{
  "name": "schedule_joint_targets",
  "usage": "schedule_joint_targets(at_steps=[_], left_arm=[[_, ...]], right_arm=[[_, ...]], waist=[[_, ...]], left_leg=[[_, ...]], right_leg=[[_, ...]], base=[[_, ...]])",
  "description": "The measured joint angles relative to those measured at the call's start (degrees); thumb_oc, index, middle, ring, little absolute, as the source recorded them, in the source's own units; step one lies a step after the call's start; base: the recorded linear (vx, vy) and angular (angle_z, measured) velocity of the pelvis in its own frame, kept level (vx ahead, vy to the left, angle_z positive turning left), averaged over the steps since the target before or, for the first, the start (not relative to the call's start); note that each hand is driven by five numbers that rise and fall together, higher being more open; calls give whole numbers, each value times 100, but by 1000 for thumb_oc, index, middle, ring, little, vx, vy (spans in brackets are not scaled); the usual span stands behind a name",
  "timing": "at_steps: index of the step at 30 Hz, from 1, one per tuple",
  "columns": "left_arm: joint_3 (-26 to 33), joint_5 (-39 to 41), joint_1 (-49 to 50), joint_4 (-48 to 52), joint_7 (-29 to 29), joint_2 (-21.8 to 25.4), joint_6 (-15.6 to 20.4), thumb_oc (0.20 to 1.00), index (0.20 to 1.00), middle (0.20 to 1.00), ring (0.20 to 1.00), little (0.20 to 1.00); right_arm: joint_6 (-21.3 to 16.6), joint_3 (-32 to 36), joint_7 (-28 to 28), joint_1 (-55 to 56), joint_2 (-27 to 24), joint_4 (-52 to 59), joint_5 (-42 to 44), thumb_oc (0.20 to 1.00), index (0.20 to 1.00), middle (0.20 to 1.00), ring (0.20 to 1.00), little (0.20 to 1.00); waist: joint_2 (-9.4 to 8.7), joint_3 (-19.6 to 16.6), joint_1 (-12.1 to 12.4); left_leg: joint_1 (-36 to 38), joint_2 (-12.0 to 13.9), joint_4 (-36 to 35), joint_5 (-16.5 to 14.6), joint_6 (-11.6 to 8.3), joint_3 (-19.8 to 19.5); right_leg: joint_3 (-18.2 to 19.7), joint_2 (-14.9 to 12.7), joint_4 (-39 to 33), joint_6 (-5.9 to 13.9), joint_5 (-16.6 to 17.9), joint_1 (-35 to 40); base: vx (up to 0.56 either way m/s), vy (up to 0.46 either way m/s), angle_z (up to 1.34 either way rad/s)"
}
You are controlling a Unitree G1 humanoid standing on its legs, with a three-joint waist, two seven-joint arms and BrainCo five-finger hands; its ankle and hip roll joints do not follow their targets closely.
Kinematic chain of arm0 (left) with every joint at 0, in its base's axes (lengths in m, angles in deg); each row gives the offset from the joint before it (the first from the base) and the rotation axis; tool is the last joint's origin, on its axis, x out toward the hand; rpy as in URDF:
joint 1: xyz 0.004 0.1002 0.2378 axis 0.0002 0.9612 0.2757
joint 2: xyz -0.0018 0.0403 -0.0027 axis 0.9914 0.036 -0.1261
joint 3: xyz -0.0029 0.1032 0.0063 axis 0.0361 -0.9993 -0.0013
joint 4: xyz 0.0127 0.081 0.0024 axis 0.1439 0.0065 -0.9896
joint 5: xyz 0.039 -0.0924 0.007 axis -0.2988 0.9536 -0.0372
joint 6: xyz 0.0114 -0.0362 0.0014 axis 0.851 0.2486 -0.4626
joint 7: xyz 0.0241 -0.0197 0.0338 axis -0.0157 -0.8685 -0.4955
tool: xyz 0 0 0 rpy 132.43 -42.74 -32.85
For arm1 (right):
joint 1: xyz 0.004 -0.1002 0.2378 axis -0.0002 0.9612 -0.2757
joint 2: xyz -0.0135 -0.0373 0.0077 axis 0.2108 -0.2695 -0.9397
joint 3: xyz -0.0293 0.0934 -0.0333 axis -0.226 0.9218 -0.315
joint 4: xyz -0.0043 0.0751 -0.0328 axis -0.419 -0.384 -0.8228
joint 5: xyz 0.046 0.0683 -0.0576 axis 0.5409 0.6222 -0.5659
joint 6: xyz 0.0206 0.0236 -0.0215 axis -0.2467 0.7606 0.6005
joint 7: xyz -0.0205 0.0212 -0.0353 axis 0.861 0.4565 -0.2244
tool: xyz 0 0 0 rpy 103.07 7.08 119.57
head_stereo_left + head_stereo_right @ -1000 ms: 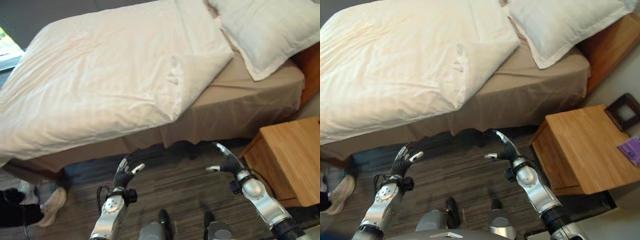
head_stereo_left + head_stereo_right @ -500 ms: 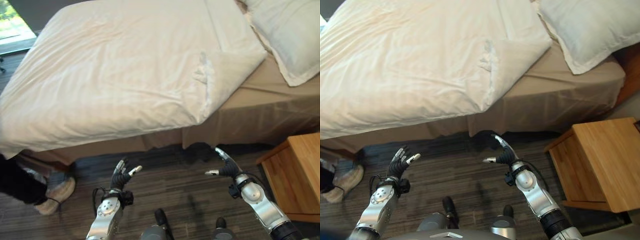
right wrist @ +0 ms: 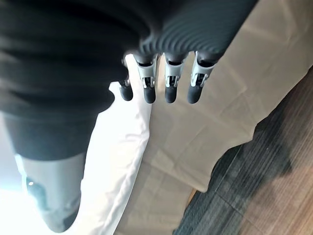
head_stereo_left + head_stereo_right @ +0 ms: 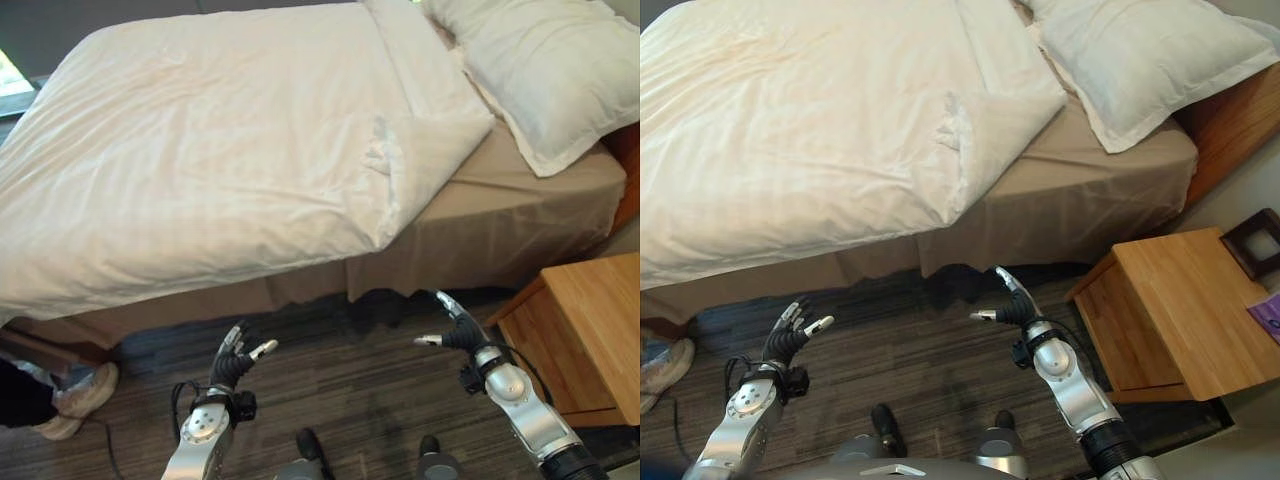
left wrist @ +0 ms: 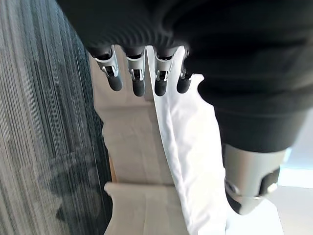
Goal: Making the bed.
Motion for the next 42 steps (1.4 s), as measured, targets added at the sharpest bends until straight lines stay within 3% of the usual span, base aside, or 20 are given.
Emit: schedule_joint_targets(at_steps=[4, 11, 14, 15, 16, 18, 20, 22, 23, 25, 28, 29, 31, 32, 34, 35, 36, 38, 40, 42], left_arm=[[44, 71, -95, -350, -41, -270, -88, 1000, 1000, 1000, 1000, 1000], [87, 50, 212, -548, 2, -204, -164, 1000, 1000, 1000, 1000, 1000], [311, 49, 171, -347, 39, -84, -120, 1000, 1000, 1000, 1000, 1000], [456, 49, 107, -264, 74, 84, -91, 1000, 1000, 1000, 1000, 1000], [512, 49, 105, -284, 96, 202, -81, 1000, 1000, 1000, 1000, 1000], [498, 51, 52, -300, 155, 187, -80, 1000, 1000, 1000, 1000, 1000], [479, 40, 70, -334, 125, 39, -79, 1000, 1000, 1000, 1000, 1000], [496, 39, 59, -275, 48, -201, 15, 1000, 1000, 1000, 1000, 1000], [588, 38, -32, -291, 46, -69, 30, 1000, 1000, 1000, 1000, 1000], [603, 37, -65, -225, 32, 167, 44, 1000, 1000, 1000, 1000, 1000], [598, 36, 301, -302, 6, -147, -32, 1000, 1000, 1000, 1000, 1000], [629, 35, 327, -230, -14, -151, -8, 1000, 1000, 1000, 1000, 1000], [684, 28, 284, -214, -48, 99, 3, 1000, 1000, 1000, 1000, 1000], [738, 3, 174, -305, -71, 205, 11, 1000, 1000, 1000, 1000, 1000], [715, -3, -39, -418, -118, 224, -44, 1000, 1000, 1000, 1000, 1000], [648, 0, -193, -447, -103, 222, -41, 1000, 1000, 1000, 1000, 1000], [613, -6, -317, -509, -146, 252, -43, 1000, 1000, 1000, 1000, 1000], [432, -3, -434, -375, -143, 303, -38, 1000, 1000, 1000, 1000, 1000], [451, 1, -442, -271, -123, 312, -28, 1000, 1000, 1000, 1000, 1000], [499, 30, -472, -255, -117, 355, 21, 1000, 1000, 1000, 1000, 1000]], right_arm=[[175, 253, -80, 296, 141, -331, 517, 1000, 1000, 1000, 1000, 1000], [323, 419, -226, 540, 163, -635, 443, 1000, 1000, 1000, 1000, 1000], [320, 416, -244, 491, 115, -591, 424, 1000, 1000, 1000, 1000, 1000], [320, 411, -248, 385, 140, -569, 397, 1000, 1000, 1000, 1000, 1000], [316, 432, -278, 398, 144, -530, 393, 1000, 1000, 1000, 1000, 1000], [320, 596, -360, 373, 55, -495, 395, 1000, 1000, 1000, 1000, 1000], [308, 689, -415, 261, -171, -469, 394, 1000, 1000, 1000, 1000, 1000], [316, 820, -413, 276, -561, -409, 392, 1000, 1000, 1000, 1000, 1000], [353, 856, -418, 248, -358, -489, 392, 1000, 1000, 1000, 1000, 1000], [349, 838, -373, 356, -204, -482, 390, 1000, 1000, 1000, 1000, 1000], [301, 851, -319, 219, -264, -473, 384, 1000, 1000, 1000, 1000, 1000], [321, 887, -301, 199, -264, -464, 381, 1000, 1000, 1000, 1000, 1000], [336, 764, -221, 331, -156, -436, 380, 1000, 1000, 1000, 1000, 1000], [326, 789, -208, 316, -31, -422, 380, 1000, 1000, 1000, 1000, 1000], [316, 727, -214, 137, 79, -503, 378, 1000, 1000, 1000, 1000, 1000], [317, 612, -206, -51, 61, -480, 378, 1000, 1000, 1000, 1000, 1000], [311, 614, -207, -61, 130, -497, 373, 1000, 1000, 1000, 1000, 1000], [312, 612, -205, -62, 108, -448, 372, 1000, 1000, 1000, 1000, 1000], [308, 614, -206, -61, 56, -358, 373, 1000, 1000, 1000, 1000, 1000], [294, 625, -204, -43, -4, -179, 377, 1000, 1000, 1000, 1000, 1000]], waist=[[4, -311, 37], [-92, -489, 184], [-24, -430, 238], [-104, -237, 440], [-207, -172, 492], [-408, -107, 657], [-248, -69, 655], [558, -65, 668], [367, 27, 721], [-78, 38, 613], [239, -46, 759], [426, -6, 798], [-47, -41, 835], [-223, -52, 876], [-159, -40, 774], [-157, 34, 685], [-165, 70, 624], [-93, 137, 547], [33, 152, 483], [7, 97, 330]], left_leg=[[145, -74, 2, 34, -39, -510], [211, -48, 2, 0, -87, -670], [-218, 316, 613, -94, -336, -892], [-403, 510, 1192, -62, -421, -1101], [-625, 520, 1614, 54, -527, -1306], [-1242, 460, 2368, -193, -566, -1431], [-1326, 207, 1939, -396, -492, -1097], [-1205, 404, 1072, -541, -230, -975], [-1244, 362, 1085, -472, -200, -893], [-1309, 83, 1177, -457, -305, -803], [-1294, 216, 1445, -626, -405, -818], [-968, 228, 958, -592, -128, -697], [-772, -80, 1016, -397, 434, -490], [-831, -171, 1281, -670, 366, -470], [-763, -132, 1281, -823, 392, -578], [-784, -157, 1482, -1063, 478, -506], [-627, -194, 1423, -1136, 603, -498], [-182, -256, 975, -1089, 645, -502], [0, -276, 742, -936, 785, -537], [3, -363, 505, -843, 784, -746]], right_leg=[[-40, 84, -215, -9, 64, 365], [-56, 119, -234, 31, -30, 485], [4, 377, 212, -205, -295, 215], [82, 477, 1088, -679, -719, -201], [184, 420, 1261, -488, -838, -245], [379, 301, 1231, -623, -889, -357], [468, 299, 685, -652, -842, -236], [510, 845, 1172, -556, -1051, -430], [612, 739, 2173, -534, -1346, -909], [693, 432, 2654, -587, -1569, -1221], [842, 663, 1530, -440, -1380, -876], [783, 755, 1917, -458, -1499, -784], [763, 536, 1652, -491, -1474, -115], [652, 421, 1243, -399, -1488, 194], [543, 485, 2385, -125, -1327, -350], [428, 270, 3883, 183, -1230, -1073], [361, 123, 4424, 310, -905, -1319], [-164, -235, 5105, 19, -213, -1551], [-471, -417, 4838, -126, -516, -1602], [-471, -334, 3130, -98, -643, -1554]], base=[[16, -9, 12], [-7, -64, 8], [24, -283, 12], [199, -140, -17], [264, -49, -13], [458, 90, -14], [563, 173, -25], [411, 124, -9], [290, 77, 11], [329, 79, 62], [444, 98, -30], [343, 74, -43], [361, 109, -22], [448, 221, -23], [341, 187, -21], [413, 166, -2], [544, 154, 12], [460, -1, 7], [372, -118, 13], [418, -199, 39]])
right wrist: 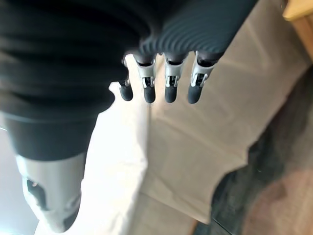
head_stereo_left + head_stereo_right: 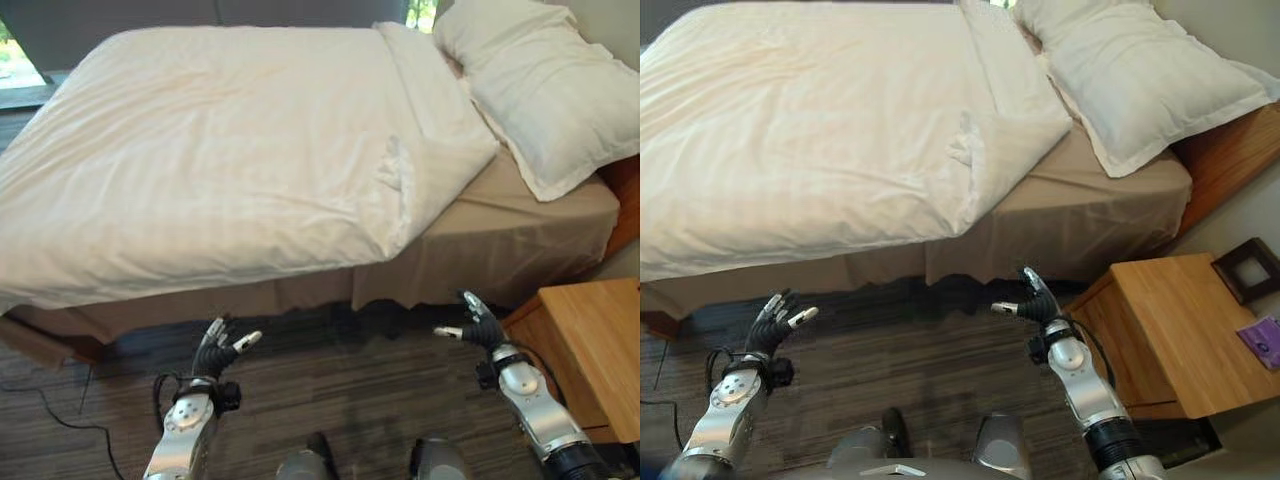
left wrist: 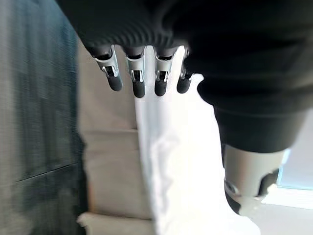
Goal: Making the bed.
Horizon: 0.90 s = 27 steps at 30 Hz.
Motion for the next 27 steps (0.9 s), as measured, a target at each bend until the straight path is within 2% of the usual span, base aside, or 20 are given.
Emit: schedule_joint_targets(at_steps=[2, 3, 7, 8, 9, 10, 11, 12, 13, 14, 15, 18, 19, 20, 21, 22, 23, 24, 25, 27], left_arm=[[8, 27, 3, -39, -2, -7, -4, 1000, 1000, 1000, 1000, 1000], [3, 26, 5, -112, -13, -9, -11, 1000, 1000, 1000, 1000, 1000], [18, 17, 93, -319, -65, -36, -21, 1000, 1000, 1000, 1000, 1000], [16, -7, 142, -325, -67, -28, -22, 1000, 1000, 1000, 1000, 1000], [32, -37, 232, -306, -84, 10, -18, 1000, 1000, 1000, 1000, 1000], [58, -39, 375, -270, -85, 83, -11, 1000, 1000, 1000, 1000, 1000], [56, -40, 461, -265, -76, 39, -15, 1000, 1000, 1000, 1000, 1000], [53, -42, 574, -213, -86, -20, -14, 1000, 1000, 1000, 1000, 1000], [52, -44, 582, -165, -95, -37, -14, 1000, 1000, 1000, 1000, 1000], [72, -44, 574, -82, -85, -89, -11, 1000, 1000, 1000, 1000, 1000], [91, -44, 571, 39, -81, -119, 12, 1000, 1000, 1000, 1000, 1000], [129, -33, 332, 79, -43, -135, 82, 1000, 1000, 1000, 1000, 1000], [142, -22, 170, 75, -31, -132, 98, 1000, 1000, 1000, 1000, 1000], [175, 10, -27, 69, -14, -125, 110, 1000, 1000, 1000, 1000, 1000], [91, 22, -379, 107, 153, -161, 83, 1000, 1000, 1000, 1000, 1000], [29, 22, -640, 77, 250, -158, 81, 1000, 1000, 1000, 1000, 1000], [-199, 23, -749, 108, 266, -167, 92, 1000, 1000, 1000, 1000, 1000], [-296, 51, -905, 140, 212, -218, 110, 1000, 1000, 1000, 1000, 1000], [-290, 80, -993, 186, 202, -254, 122, 1000, 1000, 1000, 1000, 1000], [-326, 80, -950, 128, 203, -249, 113, 1000, 1000, 1000, 1000, 1000]], right_arm=[[-5, 6, 2, 53, -37, 1, 4, 1000, 1000, 1000, 1000, 1000], [9, 6, 1, 94, -40, -29, 6, 1000, 1000, 1000, 1000, 1000], [16, 24, 1, 161, -41, -82, 6, 1000, 1000, 1000, 1000, 1000], [15, 63, 2, 214, -20, -83, 3, 1000, 1000, 1000, 1000, 1000], [17, 69, -4, 317, -22, -81, -12, 1000, 1000, 1000, 1000, 1000], [18, 82, -5, 429, -17, -95, -60, 1000, 1000, 1000, 1000, 1000], [35, 169, -9, 441, -36, -97, -210, 1000, 1000, 1000, 1000, 1000], [37, 338, -42, 431, -69, -41, -274, 1000, 1000, 1000, 1000, 1000], [37, 420, -53, 394, -144, 25, -391, 1000, 1000, 1000, 1000, 1000], [42, 481, -90, 280, -340, 75, -459, 1000, 1000, 1000, 1000, 1000], [42, 577, -160, 136, -544, 181, -548, 1000, 1000, 1000, 1000, 1000], [41, 743, -344, -307, -918, 332, -678, 1000, 1000, 1000, 1000, 1000], [33, 728, -403, -456, -992, 363, -722, 1000, 1000, 1000, 1000, 1000], [32, 716, -476, -716, -1002, 362, -893, 1000, 1000, 1000, 1000, 1000], [78, 632, -542, -1000, -982, 373, -1035, 1000, 1000, 1000, 1000, 1000], [90, 561, -575, -1166, -945, 378, -1150, 1000, 1000, 1000, 1000, 1000], [56, 408, -644, -1347, -913, 443, -1323, 1000, 1000, 1000, 1000, 1000], [34, 398, -742, -1329, -980, 534, -1473, 1000, 1000, 1000, 1000, 1000], [62, 336, -773, -1390, -986, 522, -1583, 1000, 1000, 1000, 1000, 1000], [83, 110, -855, -1539, -1069, 427, -1793, 1000, 1000, 1000, 1000, 1000]], waist=[[-3, -7, -110], [-57, -30, -213], [-87, -23, -345], [-93, -19, -360], [-156, -51, -388], [-314, -124, -369], [-201, -128, -342], [-3, -187, -353], [104, -178, -348], [182, -180, -429], [263, -195, -525], [333, -166, -651], [326, -150, -656], [230, -131, -623], [62, -28, -599], [-59, 34, -504], [-113, 29, -358], [-179, 60, -380], [-235, 70, -360], [-134, 105, -312]], left_leg=[[10, -44, -259, 200, -61, -229], [26, -78, -381, 350, -1, -418], [203, -114, -501, 250, -71, -963], [276, -108, -522, 221, -180, -1093], [393, -120, -535, 146, -330, -1201], [545, -162, -534, 114, -601, -1195], [607, -22, -534, 66, -674, -1180], [604, 188, -533, 44, -726, -1123], [593, 299, -531, 39, -735, -1127], [592, 429, -531, 34, -743, -1133], [642, 506, -530, 42, -734, -1109], [677, 695, -274, -51, -870, -1085], [628, 723, -92, -76, -917, -1110], [399, 716, 383, -104, -991, -1193], [-51, 740, 1399, -171, -1159, -1225], [-387, 747, 2011, -81, -1265, -1232], [-451, 737, 2217, 172, -1373, -1174], [-701, 820, 2561, 220, -1349, -1073], [-664, 825, 2141, 76, -1337, -730], [-753, 727, 983, 143, -1291, -416]], right_leg=[[196, 252, -1326, -9, 73, 69], [191, 384, -2134, -17, 304, 166], [365, 504, -3393, 17, 1239, 137], [449, 495, -3391, 51, 1355, 158], [567, 425, -3387, 110, 1290, 257], [664, 380, -3364, 44, 1359, 369], [665, 520, -3344, -10, 1518, 418], [610, 735, -3370, -10, 1517, 410], [556, 830, -3353, -45, 1538, 403], [448, 947, -3338, -107, 1533, 416], [400, 1036, -3337, -367, 1522, 483], [382, 1218, -3341, -480, 1411, 648], [350, 1257, -3339, -525, 1379, 659], [354, 1227, -3328, -542, 1360, 662], [361, 1157, -3104, -719, 1220, 610], [374, 1009, -2988, -772, 1192, 583], [380, 967, -2980, -785, 1133, 694], [324, 930, -3220, -805, 1119, 880], [209, 868, -3369, -806, 1122, 952], [152, 908, -3374, -805, 1122, 928]], base=[[400, -205, 61], [372, -166, 83], [381, -119, 79], [336, -101, 72], [177, -70, 74], [162, -74, 51], [412, -196, 18], [333, -159, -1], [376, -160, 2], [238, -100, 5], [312, -134, 6], [163, -111, -2], [318, -300, -5], [226, -238, 1], [244, -264, 3], [269, -55, -2], [386, -23, 23], [405, 131, 30], [328, 156, 39], [272, 137, 16]])
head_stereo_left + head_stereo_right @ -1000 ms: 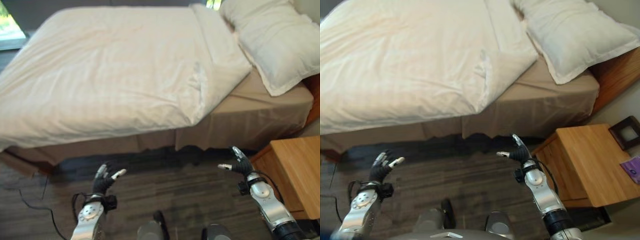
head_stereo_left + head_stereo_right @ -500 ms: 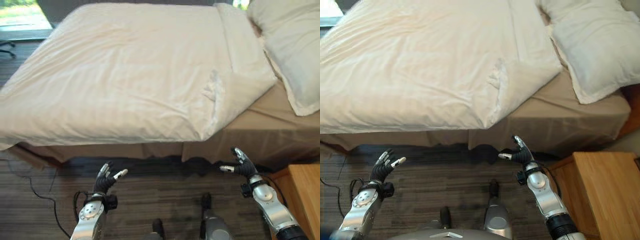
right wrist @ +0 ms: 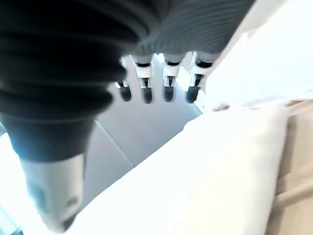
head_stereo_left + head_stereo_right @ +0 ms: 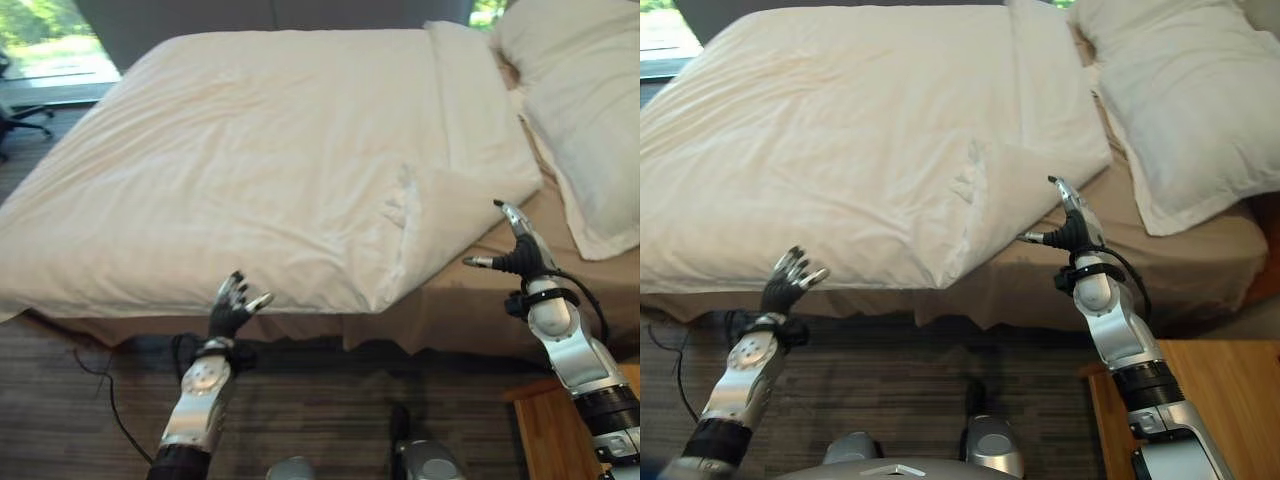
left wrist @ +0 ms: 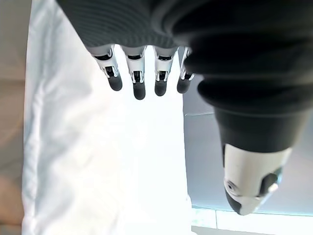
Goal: Making the bed.
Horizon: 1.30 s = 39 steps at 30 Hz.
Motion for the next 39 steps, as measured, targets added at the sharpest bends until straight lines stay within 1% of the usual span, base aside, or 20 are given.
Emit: schedule_joint_targets(at_steps=[1, 2, 4, 5, 7, 8, 9, 10, 11, 13, 14, 16, 22, 25, 29, 31, 32, 34, 36, 39], left_arm=[[-35, 0, 6, -43, -1, 2, -4, 1000, 1000, 1000, 1000, 1000], [-91, 0, 40, -155, 0, -7, -8, 1000, 1000, 1000, 1000, 1000], [-177, 0, 92, -345, -23, -51, -39, 1000, 1000, 1000, 1000, 1000], [-232, 0, 96, -442, -28, -61, -56, 1000, 1000, 1000, 1000, 1000], [-267, 0, 119, -507, -36, -29, -62, 1000, 1000, 1000, 1000, 1000], [-304, 0, 106, -511, -28, 10, -59, 1000, 1000, 1000, 1000, 1000], [-407, 0, 19, -583, -19, 35, -59, 1000, 1000, 1000, 1000, 1000], [-522, 0, -155, -738, -19, 44, -56, 1000, 1000, 1000, 1000, 1000], [-600, 0, -287, -856, -16, 99, -54, 1000, 1000, 1000, 1000, 1000], [-597, 1, -346, -854, 9, 227, -24, 1000, 1000, 1000, 1000, 1000], [-577, 4, -378, -870, 19, 266, -14, 1000, 1000, 1000, 1000, 1000], [-603, 2, -443, -1041, 43, 301, 5, 1000, 1000, 1000, 1000, 1000], [-809, 10, -735, -1398, 148, 340, 186, 1000, 1000, 1000, 1000, 1000], [-997, 13, -874, -1572, 162, 350, 366, 1000, 1000, 1000, 1000, 1000], [-1239, 97, -1104, -1692, 171, 341, 460, 1000, 1000, 1000, 1000, 1000], [-1303, 219, -1213, -1743, 173, 337, 501, 1000, 1000, 1000, 1000, 1000], [-1305, 225, -1197, -1753, 172, 337, 500, 1000, 1000, 1000, 1000, 1000], [-1310, 232, -1180, -1782, 162, 296, 501, 1000, 1000, 1000, 1000, 1000], [-1360, 234, -1125, -2074, 139, 266, 485, 1000, 1000, 1000, 1000, 1000], [-1370, 234, -877, -2128, 61, 227, 447, 1000, 1000, 1000, 1000, 1000]], right_arm=[[8, -60, -24, -43, -6, -69, -1, 1000, 1000, 1000, 1000, 1000], [30, -146, -25, -84, 4, -159, -1, 1000, 1000, 1000, 1000, 1000], [84, -214, -24, -87, 30, -298, -34, 1000, 1000, 1000, 1000, 1000], [146, -314, -61, -109, 31, -398, -223, 1000, 1000, 1000, 1000, 1000], [189, -669, -64, -428, 25, -736, -437, 1000, 1000, 1000, 1000, 1000], [191, -854, -114, -706, 58, -1034, -455, 1000, 1000, 1000, 1000, 1000], [227, -1050, -177, -978, 83, -1410, -450, 1000, 1000, 1000, 1000, 1000], [258, -1207, -201, -1201, 79, -1719, -448, 1000, 1000, 1000, 1000, 1000], [267, -1355, -223, -1413, 82, -1915, -448, 1000, 1000, 1000, 1000, 1000], [246, -1520, -287, -1892, 83, -2075, -455, 1000, 1000, 1000, 1000, 1000], [272, -1537, -301, -2199, 69, -2142, -468, 1000, 1000, 1000, 1000, 1000], [391, -1753, -318, -2743, 80, -2564, -630, 1000, 1000, 1000, 1000, 1000], [473, -2158, -543, -4214, 6, -3493, -678, 1000, 1000, 1000, 1000, 1000], [459, -2647, -591, -4823, 83, -4058, -672, 1000, 1000, 1000, 1000, 1000], [445, -2859, -658, -5085, 112, -4469, -655, 1000, 1000, 1000, 1000, 1000], [433, -3059, -695, -5227, 124, -4781, -655, 1000, 1000, 1000, 1000, 1000], [439, -3073, -706, -5240, 125, -4870, -652, 871, 871, 871, 871, 871], [383, -3028, -855, -5172, 160, -5207, -592, 219, 219, 219, 219, 219], [305, -2996, -1006, -5225, 150, -5360, -476, 200, 200, 200, 200, 200], [235, -2994, -1014, -5306, 68, -5367, -390, 200, 200, 200, 200, 200]], waist=[[54, 0, -16], [189, -8, 5], [430, -10, -2], [478, -26, 9], [376, -22, 3], [314, 5, -12], [302, 16, -27], [292, 20, -22], [242, 18, 5], [250, 51, -6], [291, 91, -7], [292, 107, -2], [331, 147, 130], [412, 198, 170], [572, 419, 353], [656, 531, 342], [700, 620, 352], [772, 736, 366], [847, 801, 369], [848, 801, 337]], left_leg=[[34, -10, -290, 60, 74, 94], [74, 11, -714, 143, 191, 233], [278, 7, -1116, 176, 299, 244], [355, -28, -1248, 351, 408, 224], [443, -144, -1395, 353, 421, 413], [457, -212, -1452, 354, 423, 490], [454, -227, -1456, 419, 506, 547], [452, -268, -1453, 521, 598, 545], [434, -338, -1464, 533, 617, 509], [307, -328, -1508, 551, 639, 471], [199, -312, -1493, 632, 663, 424], [143, -274, -1490, 676, 702, 394], [-166, -226, -1479, 691, 711, 262], [-445, -190, -1456, 690, 709, 198], [-886, -194, -1471, 795, 709, 189], [-1042, -210, -1472, 806, 719, 183], [-1088, -223, -1472, 811, 724, 194], [-1209, -238, -1473, 821, 736, 193], [-1280, -246, -1475, 821, 736, 202], [-1246, -257, -1475, 821, 736, 204]], right_leg=[[-21, 32, 3, -1, 0, -15], [-49, 140, 3, 0, 1, -2], [-79, 324, 2, 2, 3, 114], [-84, 351, 28, 30, -3, 153], [-85, 132, 385, 225, -127, -60], [-41, -9, 830, 312, -158, -322], [-34, -120, 1192, 378, -333, -545], [23, -201, 1318, 398, -454, -611], [46, -297, 1151, 423, -443, -592], [56, -233, 908, 499, -318, -622], [36, -154, 644, 419, -131, -520], [9, -77, 404, 379, -22, -457], [-35, 56, 146, 373, -37, -542], [-36, 108, 70, 375, -36, -742], [-58, 108, 107, 324, 22, -1182], [-49, 107, 133, 327, 34, -1348], [-52, 87, 148, 328, 36, -1403], [-35, 65, 183, 329, 36, -1550], [-25, 40, 184, 337, 42, -1627], [2, 0, 187, 338, 42, -1601]], base=[[225, 100, 5], [276, 123, 3], [289, 116, -8], [103, 27, -19], [59, -25, -27], [127, -114, -22], [169, -154, -5], [183, -162, 11], [185, -177, 14], [164, -158, 8], [116, -118, 6], [124, -146, 7], [52, -118, 11], [-1, -96, 7], [-47, -55, 4], [-57, -36, 3], [-51, -39, 0], [-28, -18, -1], [0, 0, 0], [0, 0, 0]])
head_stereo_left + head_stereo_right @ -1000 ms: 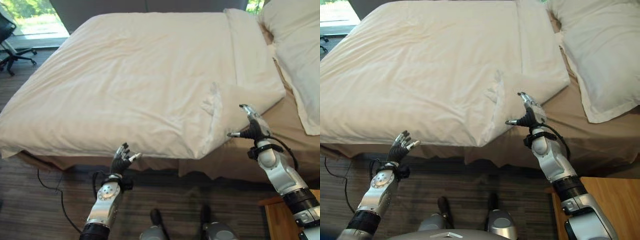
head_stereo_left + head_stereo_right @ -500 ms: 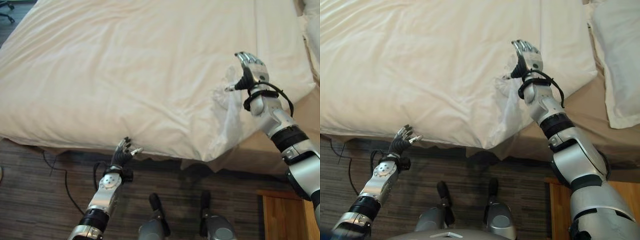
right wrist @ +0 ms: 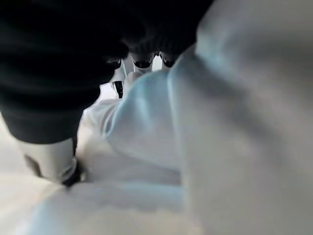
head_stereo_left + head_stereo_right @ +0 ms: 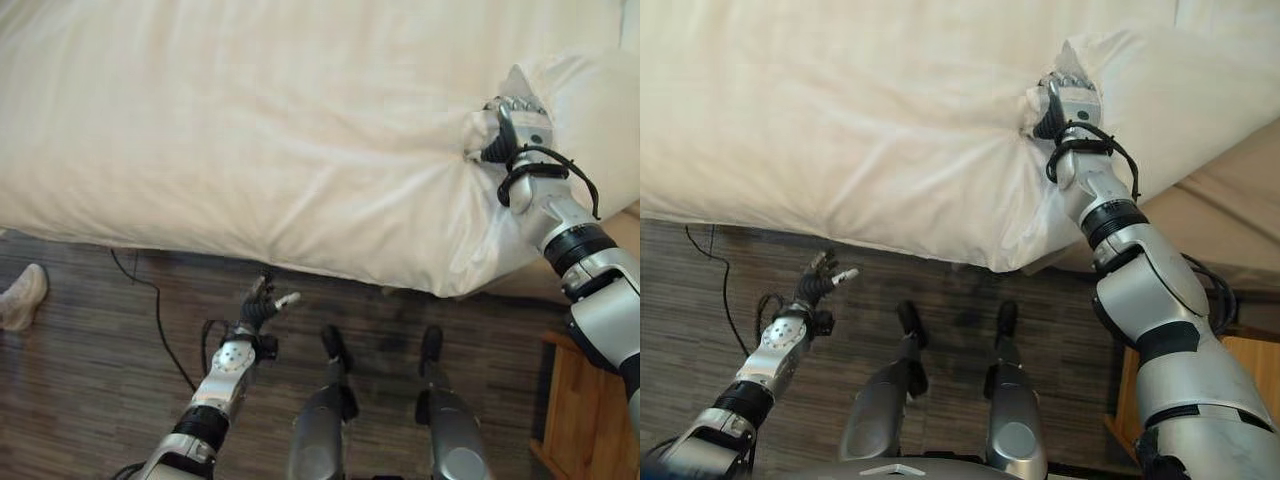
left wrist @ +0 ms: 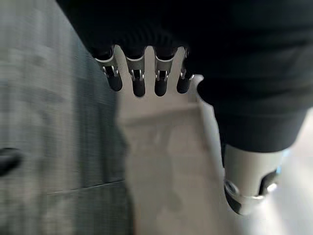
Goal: Making the bed.
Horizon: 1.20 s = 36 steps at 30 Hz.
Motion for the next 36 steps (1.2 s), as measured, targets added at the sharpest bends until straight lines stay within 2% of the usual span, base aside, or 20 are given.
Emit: schedule_joint_targets(at_steps=[8, 14, 19, 22, 25, 28, 32, 34, 36], left_arm=[[-5, -3, -344, 7, -106, -96, -7, 1000, 1000, 1000, 1000, 1000], [-98, -16, -427, -14, -142, -154, -127, 1000, 1000, 1000, 1000, 1000], [-31, -104, -225, -71, -206, -244, -297, 1000, 1000, 1000, 1000, 1000], [152, -130, 226, -133, -317, -228, -400, 1000, 1000, 1000, 1000, 1000], [182, -307, 569, -342, -388, -239, -500, 1000, 1000, 1000, 1000, 1000], [208, -349, 786, -357, -484, -289, -510, 1000, 1000, 1000, 1000, 1000], [342, -348, 945, -361, -542, -474, -519, 1000, 1000, 1000, 1000, 1000], [371, -348, 995, -384, -540, -549, -520, 1000, 1000, 1000, 1000, 1000], [383, -348, 1009, -405, -540, -604, -547, 1000, 1000, 1000, 1000, 1000]], right_arm=[[12, 27, 339, 79, -180, 421, -1, 200, 200, 200, 200, 200], [7, 519, 570, 662, -218, 1365, 65, 200, 200, 200, 200, 200], [-8, 1030, 781, 1684, -218, 2219, 50, 200, 200, 200, 200, 200], [15, 1337, 919, 2354, -254, 2380, -9, 200, 200, 200, 200, 200], [17, 1784, 995, 2999, -437, 2414, -17, 200, 200, 200, 200, 200], [40, 2012, 1009, 3538, -843, 2408, -15, 200, 200, 200, 200, 200], [132, 2587, 1033, 4342, -1315, 2411, -5, 200, 200, 200, 200, 200], [148, 2898, 1039, 4813, -1348, 2399, 12, 213, 213, 213, 213, 213], [97, 3078, 1036, 5178, -1318, 2442, 64, 1000, 1000, 1000, 1000, 1000]], waist=[[-13, -10, -116], [-139, -75, -352], [-411, -240, -390], [-693, -453, -569], [-864, -684, -785], [-812, -897, -938], [-583, -1041, -1141], [-472, -1105, -1182], [-399, -1143, -1247]], left_leg=[[366, -99, -3, -5, -2, 2], [686, -161, -9, -44, 17, 75], [915, -149, -10, -87, -1, 191], [1167, -170, -13, -176, -9, 338], [1407, -187, -32, -295, -63, 517], [1430, -199, -46, -381, -120, 613], [1522, -195, -46, -410, -141, 764], [1545, -182, -47, -417, -149, 802], [1553, -169, -47, -421, -154, 809]], right_leg=[[36, -108, 23, 37, -2, 351], [156, -142, 20, 104, 35, 608], [266, -157, 11, 114, 42, 765], [419, -176, -50, 139, 40, 947], [613, -197, -150, 194, 66, 1110], [688, -218, -152, 219, 67, 1084], [838, -206, -153, 267, 57, 1076], [883, -186, -153, 269, 55, 1072], [898, -175, -154, 271, 51, 1080]], base=[[28, 40, 2], [36, 51, -6], [40, 25, -12], [25, 5, -21], [14, -3, -30], [6, -1, -21], [14, -10, -18], [17, -25, -13], [18, -31, -8]])
